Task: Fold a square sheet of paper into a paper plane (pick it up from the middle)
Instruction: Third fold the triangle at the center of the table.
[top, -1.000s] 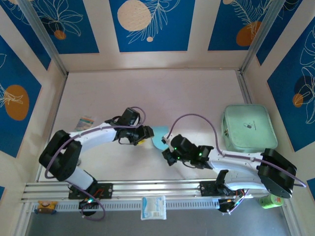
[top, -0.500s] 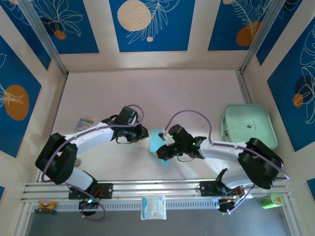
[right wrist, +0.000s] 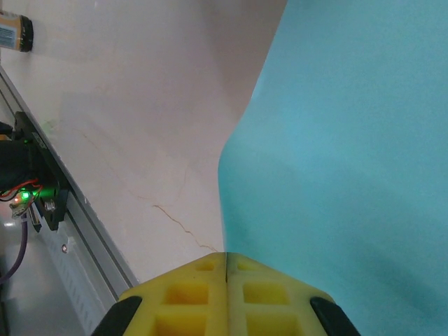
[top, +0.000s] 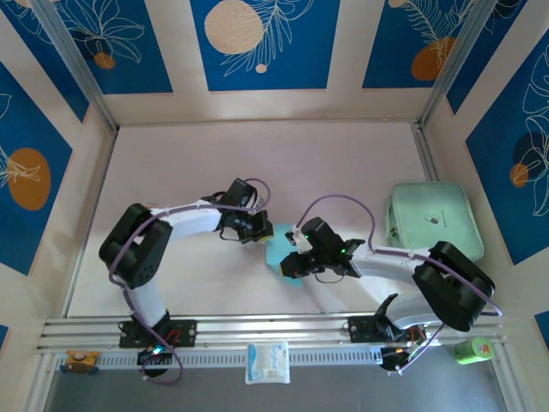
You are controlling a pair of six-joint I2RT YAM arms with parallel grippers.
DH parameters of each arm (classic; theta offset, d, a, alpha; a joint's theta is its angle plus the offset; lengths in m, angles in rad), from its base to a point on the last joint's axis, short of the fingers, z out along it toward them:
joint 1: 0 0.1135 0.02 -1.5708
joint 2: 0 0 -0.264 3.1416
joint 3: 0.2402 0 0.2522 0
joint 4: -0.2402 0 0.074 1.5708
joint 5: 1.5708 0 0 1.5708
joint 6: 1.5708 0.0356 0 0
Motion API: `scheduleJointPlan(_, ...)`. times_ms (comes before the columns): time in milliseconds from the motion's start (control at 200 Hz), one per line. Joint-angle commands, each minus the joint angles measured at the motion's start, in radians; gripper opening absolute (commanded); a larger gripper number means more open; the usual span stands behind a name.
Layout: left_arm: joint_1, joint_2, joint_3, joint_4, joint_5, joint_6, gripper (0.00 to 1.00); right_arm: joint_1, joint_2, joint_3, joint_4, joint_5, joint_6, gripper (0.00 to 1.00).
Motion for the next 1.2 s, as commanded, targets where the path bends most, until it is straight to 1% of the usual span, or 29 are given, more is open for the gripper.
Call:
scheduleJointPlan(0,-0.021,0.06,0.019,0.025,0.045,0.013,0.07,-0.004,-0.002,-0.01,0.002,-0.028,0.009,0.03)
scheduleJointPlan(185,-0.033,0.119,0.004,0.054,0.045,0.007,0.07,-0.004,0.01,0.0,-0.013,-0.024,0.003,0.03)
scheduleJointPlan(425,-0.04,0.127,-0.006,0.105,0.075,-0.013,0.09,-0.01,-0.001,0.001,-0.03,-0.004,0.004,0.03)
scheduleJointPlan(500,-0.043,0.091,-0.012,0.108,0.064,-0.015,0.11,-0.022,-0.01,-0.011,-0.016,-0.02,0.01,0.03)
scheduleJointPlan(560,-0.042,0.031,-0.034,0.11,0.024,-0.016,0.17,-0.037,-0.022,-0.025,0.004,-0.049,0.014,0.03)
scheduleJointPlan(615,-0.042,-0.024,-0.048,0.097,-0.018,-0.015,0.2,-0.056,-0.031,-0.036,0.017,-0.076,0.015,0.03)
scheduleJointPlan(670,-0.04,-0.06,-0.058,0.084,-0.038,-0.013,0.23,-0.082,-0.038,-0.051,0.035,-0.105,0.024,0.03)
scheduleJointPlan(770,-0.037,-0.079,-0.064,0.077,-0.029,-0.012,0.22,-0.127,-0.053,-0.075,0.059,-0.146,0.038,0.03)
scheduleJointPlan(950,-0.037,-0.03,-0.039,0.094,0.016,-0.016,0.17,-0.19,-0.055,-0.103,0.103,-0.221,0.047,0.03)
scheduleJointPlan(1055,-0.037,-0.015,-0.015,0.083,0.023,-0.001,0.16,-0.201,-0.05,-0.112,0.136,-0.271,0.053,0.03)
scheduleJointPlan(1195,-0.037,0.035,0.058,0.027,0.042,0.049,0.14,-0.201,-0.039,-0.113,0.145,-0.293,0.055,0.03)
